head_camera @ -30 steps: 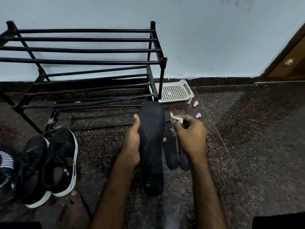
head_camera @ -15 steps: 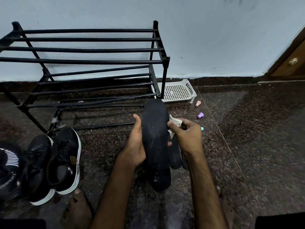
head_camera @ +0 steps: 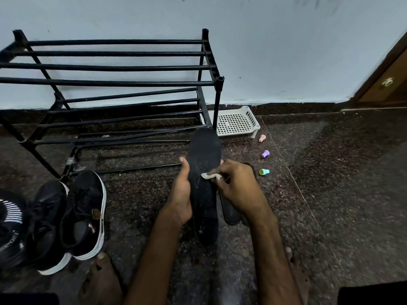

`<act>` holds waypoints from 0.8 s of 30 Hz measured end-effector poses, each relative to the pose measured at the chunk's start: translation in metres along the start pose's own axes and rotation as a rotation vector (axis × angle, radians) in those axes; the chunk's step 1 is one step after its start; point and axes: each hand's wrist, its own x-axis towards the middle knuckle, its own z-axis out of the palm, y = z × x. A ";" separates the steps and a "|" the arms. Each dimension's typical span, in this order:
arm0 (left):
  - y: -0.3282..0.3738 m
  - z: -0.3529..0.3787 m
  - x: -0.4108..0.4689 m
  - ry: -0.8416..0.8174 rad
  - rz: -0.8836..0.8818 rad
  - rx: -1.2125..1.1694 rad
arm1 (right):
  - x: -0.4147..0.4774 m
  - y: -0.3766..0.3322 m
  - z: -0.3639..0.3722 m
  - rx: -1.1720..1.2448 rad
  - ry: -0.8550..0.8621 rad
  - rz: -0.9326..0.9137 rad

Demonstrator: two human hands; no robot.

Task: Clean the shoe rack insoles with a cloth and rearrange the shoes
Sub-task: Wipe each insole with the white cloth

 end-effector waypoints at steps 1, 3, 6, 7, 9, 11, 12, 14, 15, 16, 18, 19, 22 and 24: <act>0.000 -0.001 0.000 -0.016 0.003 -0.014 | -0.001 0.001 -0.002 -0.004 0.031 0.012; -0.001 0.003 0.001 -0.018 0.016 -0.016 | 0.001 0.004 -0.004 -0.058 0.166 0.054; -0.001 0.009 -0.001 -0.039 0.031 0.013 | 0.006 0.001 -0.002 -0.108 0.251 0.052; 0.000 0.009 0.000 -0.030 0.020 0.012 | 0.007 -0.003 -0.001 -0.094 0.228 0.022; 0.004 0.008 -0.001 -0.019 0.016 -0.016 | 0.006 -0.011 0.001 -0.038 0.132 -0.013; 0.004 0.006 -0.001 -0.019 0.020 -0.042 | 0.003 -0.013 0.002 -0.002 0.052 0.023; 0.002 0.008 -0.002 -0.026 0.012 -0.046 | 0.003 -0.013 0.001 0.003 0.078 0.053; -0.002 0.014 -0.004 -0.043 -0.008 -0.031 | 0.004 -0.010 0.001 -0.028 0.239 0.117; -0.003 0.017 -0.004 -0.045 -0.019 -0.015 | 0.006 -0.010 0.000 -0.059 0.322 0.143; -0.005 0.019 -0.004 -0.042 -0.030 0.003 | 0.007 -0.011 -0.001 -0.078 0.371 0.150; -0.004 0.020 -0.004 -0.029 -0.033 0.016 | 0.010 -0.016 -0.004 -0.052 0.295 0.117; -0.003 0.020 -0.003 -0.030 -0.029 0.001 | 0.011 -0.017 -0.007 -0.020 0.185 0.109; 0.002 0.016 -0.004 -0.051 -0.008 -0.064 | 0.009 -0.015 -0.012 -0.024 -0.007 0.175; 0.002 0.019 -0.005 -0.061 -0.010 -0.035 | 0.008 -0.012 -0.013 -0.067 0.163 0.212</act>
